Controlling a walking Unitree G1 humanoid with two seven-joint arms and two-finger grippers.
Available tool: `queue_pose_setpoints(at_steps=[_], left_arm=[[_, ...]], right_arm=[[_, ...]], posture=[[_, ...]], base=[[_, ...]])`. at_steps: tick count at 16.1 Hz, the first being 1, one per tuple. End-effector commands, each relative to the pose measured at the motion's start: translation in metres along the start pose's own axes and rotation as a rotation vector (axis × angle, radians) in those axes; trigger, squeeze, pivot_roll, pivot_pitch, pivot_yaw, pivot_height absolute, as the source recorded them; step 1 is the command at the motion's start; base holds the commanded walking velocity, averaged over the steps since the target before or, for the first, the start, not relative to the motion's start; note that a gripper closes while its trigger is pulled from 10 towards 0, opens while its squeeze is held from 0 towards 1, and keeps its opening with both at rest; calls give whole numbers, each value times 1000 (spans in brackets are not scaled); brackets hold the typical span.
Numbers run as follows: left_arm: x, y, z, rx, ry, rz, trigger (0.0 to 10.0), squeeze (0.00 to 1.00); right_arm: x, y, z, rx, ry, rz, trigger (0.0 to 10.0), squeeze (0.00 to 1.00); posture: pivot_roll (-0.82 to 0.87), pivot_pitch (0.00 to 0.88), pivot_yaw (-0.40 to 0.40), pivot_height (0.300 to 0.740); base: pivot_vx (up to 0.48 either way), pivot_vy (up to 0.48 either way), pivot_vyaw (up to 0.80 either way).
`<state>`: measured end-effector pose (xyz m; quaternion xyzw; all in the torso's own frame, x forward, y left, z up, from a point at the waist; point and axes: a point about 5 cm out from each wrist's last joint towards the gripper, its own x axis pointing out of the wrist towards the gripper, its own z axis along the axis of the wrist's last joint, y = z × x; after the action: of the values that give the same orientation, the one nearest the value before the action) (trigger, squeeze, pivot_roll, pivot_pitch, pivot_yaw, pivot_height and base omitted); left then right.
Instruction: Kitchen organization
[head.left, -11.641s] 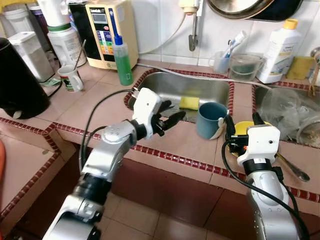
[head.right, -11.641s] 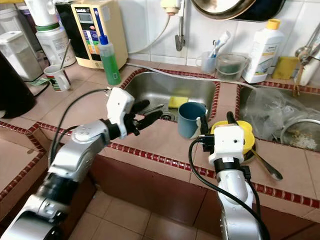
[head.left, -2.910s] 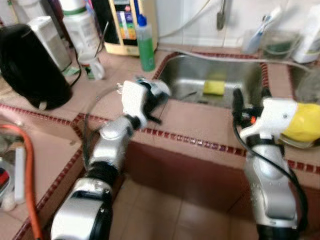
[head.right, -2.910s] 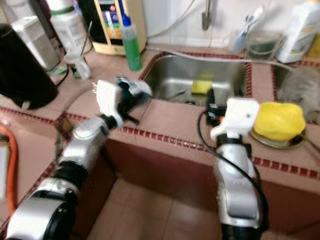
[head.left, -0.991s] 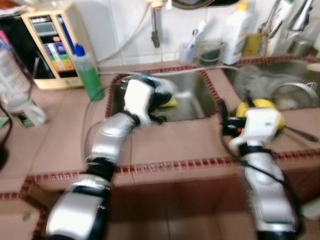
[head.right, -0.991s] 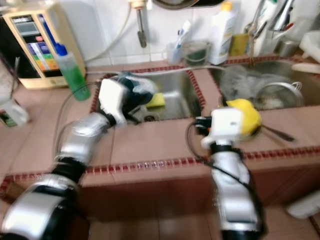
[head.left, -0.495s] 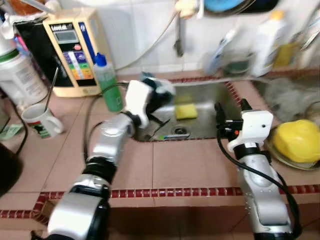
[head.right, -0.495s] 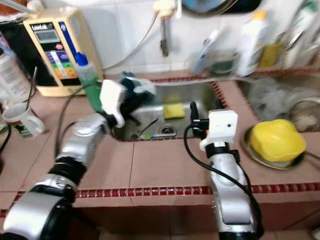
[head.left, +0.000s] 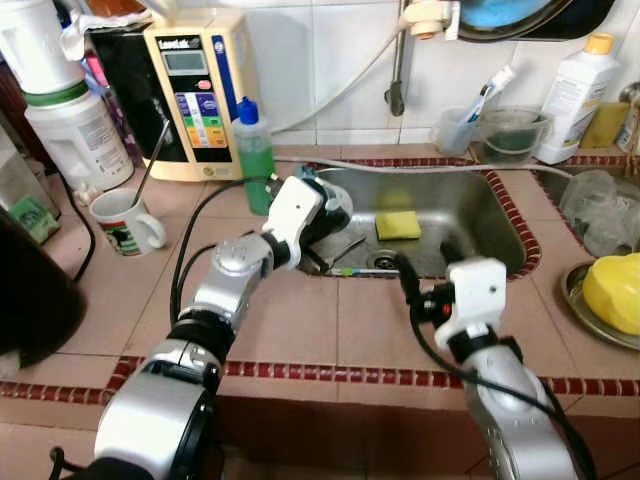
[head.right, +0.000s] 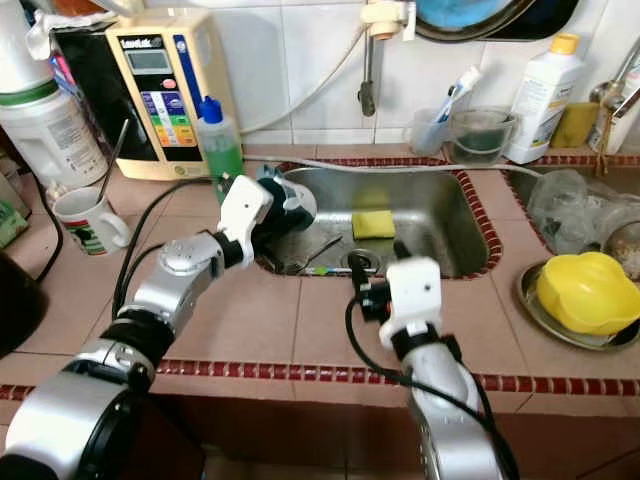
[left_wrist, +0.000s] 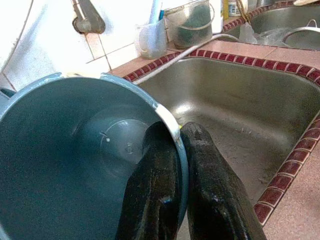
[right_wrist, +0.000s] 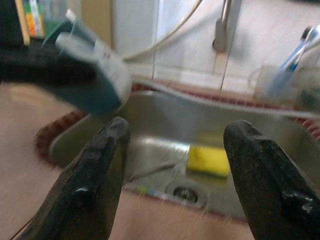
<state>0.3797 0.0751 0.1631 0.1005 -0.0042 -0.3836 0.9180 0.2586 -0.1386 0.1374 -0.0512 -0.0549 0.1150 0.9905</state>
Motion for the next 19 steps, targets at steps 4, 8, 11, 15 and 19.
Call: queue_pose_setpoints(at_steps=[4, 8, 11, 15, 19], left_arm=[[6, -3, 4, 96, 33, -45, 10000, 0], [15, -16, 5, 138, 48, -100, 10000, 0], [22, -17, 13, 160, 65, -113, 10000, 0], [25, -15, 20, 187, 81, -122, 10000, 0], [27, -17, 18, 217, 124, -144, 10000, 0]], right_arm=[[-13, 8, 0, 60, 58, 34, 10000, 0], [-24, 15, -1, 111, 89, 46, 10000, 0], [-30, 24, 1, 183, 145, 75, 10000, 0], [-38, 33, 8, 215, 146, 95, 10000, 0], [-50, 42, 19, 284, 148, 102, 10000, 0]], posture=[[-215, 55, 99, 740], [-225, 65, 117, 740], [-229, 117, 130, 740], [-239, 172, 143, 740], [-252, 226, 166, 740]], base=[[0, 0, 0], [0, 0, 0], [0, 0, 0], [0, 0, 0], [0, 0, 0]])
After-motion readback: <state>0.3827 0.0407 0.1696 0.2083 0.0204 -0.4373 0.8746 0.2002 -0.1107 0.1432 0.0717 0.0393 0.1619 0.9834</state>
